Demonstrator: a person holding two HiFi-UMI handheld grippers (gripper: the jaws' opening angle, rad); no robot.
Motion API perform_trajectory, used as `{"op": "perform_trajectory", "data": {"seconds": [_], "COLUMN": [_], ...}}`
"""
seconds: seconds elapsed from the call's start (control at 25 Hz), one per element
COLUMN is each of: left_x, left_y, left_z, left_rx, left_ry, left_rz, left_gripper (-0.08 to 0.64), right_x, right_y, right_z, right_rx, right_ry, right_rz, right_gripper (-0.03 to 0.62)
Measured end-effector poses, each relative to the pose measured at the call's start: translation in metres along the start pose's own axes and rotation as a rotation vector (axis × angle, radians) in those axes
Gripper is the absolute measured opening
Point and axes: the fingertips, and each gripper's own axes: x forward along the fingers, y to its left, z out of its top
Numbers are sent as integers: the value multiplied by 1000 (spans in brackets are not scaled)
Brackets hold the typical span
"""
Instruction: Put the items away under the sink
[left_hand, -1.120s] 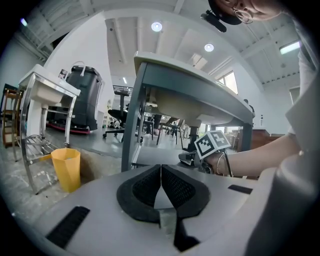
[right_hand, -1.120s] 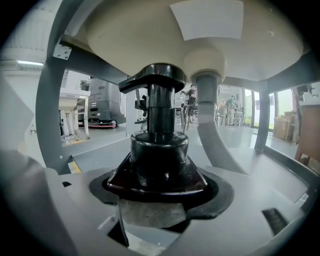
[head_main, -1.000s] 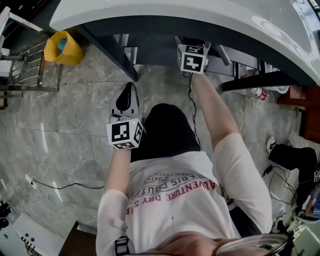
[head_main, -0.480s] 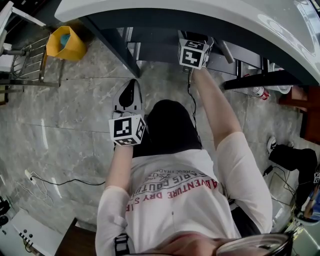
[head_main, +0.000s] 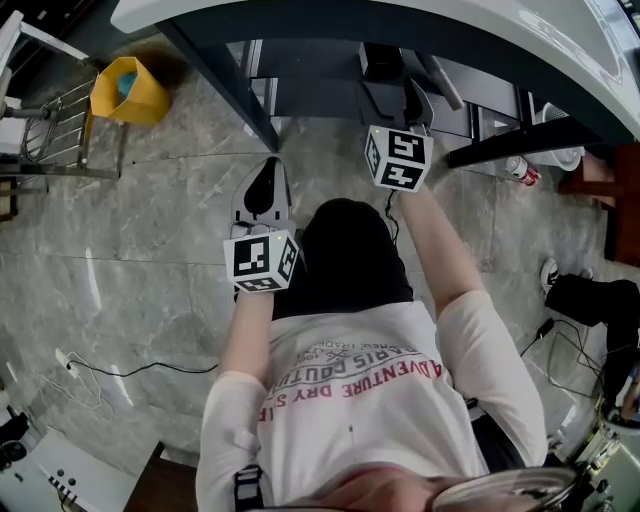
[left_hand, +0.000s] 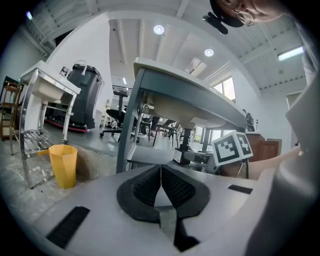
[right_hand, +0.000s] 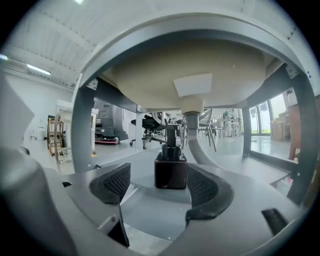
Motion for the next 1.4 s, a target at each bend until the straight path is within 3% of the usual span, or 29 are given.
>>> {"op": "perform_trajectory", "data": {"seconds": [0.08, 0.16, 0.36, 0.52, 0.68, 0.88, 1.08, 1.4], "left_x": [-2, -5, -7, -21, -36, -66, -86, -127], "left_y": [-6, -10, -13, -11, -31, -84, -131, -185], "left_z": [-2, -4, -6, 29, 94, 207, 330, 461], "left_rx": [-3, -5, -36, -63, -63, -61, -27, 38], "left_ry": [-2, -7, 16, 41, 72, 92, 66, -2], "left_rz": [-20, -35, -42, 19, 21, -31, -88, -144], "left_gripper": [28, 28, 28, 28, 28, 28, 27, 28], "right_x": [-20, -37, -60, -78, -117, -183, -228, -282], "right_y": [7, 9, 18, 32, 33, 27, 8, -12], "right_z": [0, 3, 9, 23, 72, 173, 289, 430], "right_rx": [56, 110, 137, 121, 124, 148, 164, 155], "right_ry": [-22, -51, -55, 50, 108, 161, 140, 53], "right_rz": [16, -8, -13, 42, 80, 98, 93, 76], "right_gripper": [332, 142, 33, 25, 25, 25, 25, 25]}}
